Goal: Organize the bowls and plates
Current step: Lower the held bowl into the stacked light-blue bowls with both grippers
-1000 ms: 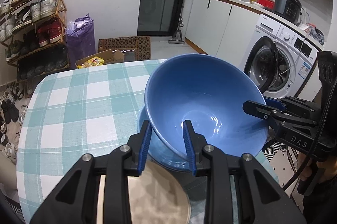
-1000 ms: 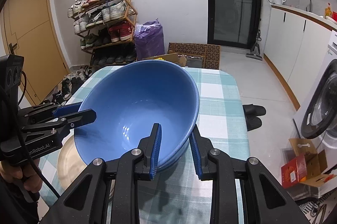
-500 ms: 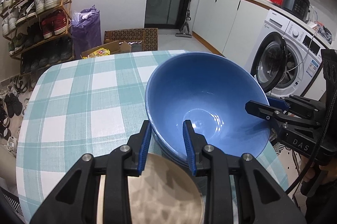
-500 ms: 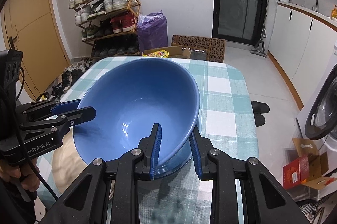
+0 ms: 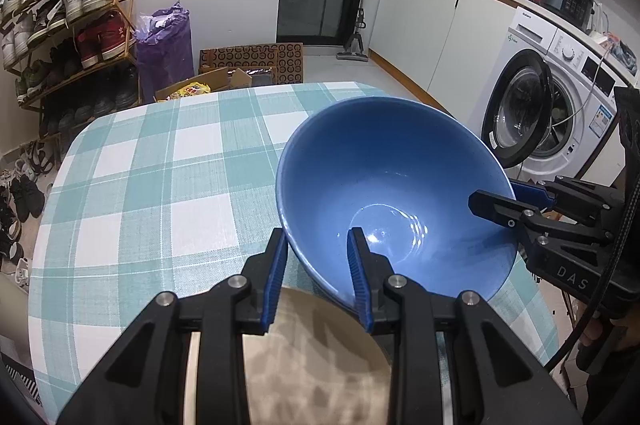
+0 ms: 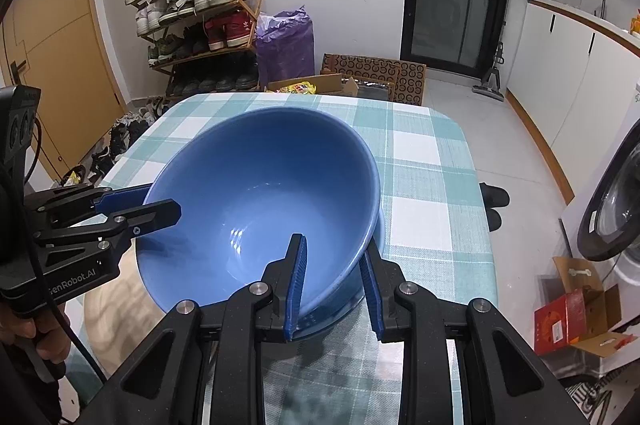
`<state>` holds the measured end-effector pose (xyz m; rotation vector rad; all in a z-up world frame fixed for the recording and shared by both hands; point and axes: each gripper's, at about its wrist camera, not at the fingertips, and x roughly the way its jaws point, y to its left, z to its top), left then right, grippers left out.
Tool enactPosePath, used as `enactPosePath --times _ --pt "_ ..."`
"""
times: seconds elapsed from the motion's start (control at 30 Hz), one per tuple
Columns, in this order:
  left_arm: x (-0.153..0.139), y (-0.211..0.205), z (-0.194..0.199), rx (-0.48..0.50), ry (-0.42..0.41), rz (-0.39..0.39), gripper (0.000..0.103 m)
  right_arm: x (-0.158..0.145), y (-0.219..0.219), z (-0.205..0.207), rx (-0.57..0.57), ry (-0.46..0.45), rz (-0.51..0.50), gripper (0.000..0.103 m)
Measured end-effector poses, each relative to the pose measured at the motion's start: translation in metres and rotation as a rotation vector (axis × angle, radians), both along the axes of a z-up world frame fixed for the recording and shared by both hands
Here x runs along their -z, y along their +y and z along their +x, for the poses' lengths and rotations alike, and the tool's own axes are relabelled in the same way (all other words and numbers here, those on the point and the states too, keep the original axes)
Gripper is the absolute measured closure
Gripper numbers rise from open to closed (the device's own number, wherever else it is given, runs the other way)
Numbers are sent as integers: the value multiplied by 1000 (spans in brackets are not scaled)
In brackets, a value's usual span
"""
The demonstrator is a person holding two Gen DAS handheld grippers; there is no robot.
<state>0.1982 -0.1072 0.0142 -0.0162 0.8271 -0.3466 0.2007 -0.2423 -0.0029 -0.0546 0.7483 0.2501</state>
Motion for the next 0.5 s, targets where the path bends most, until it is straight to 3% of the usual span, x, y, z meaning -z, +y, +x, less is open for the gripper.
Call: enactPosePath --times 0.5 --pt "10 -3 6 -3 9 33 74 12 11 6 16 5 -62 76"
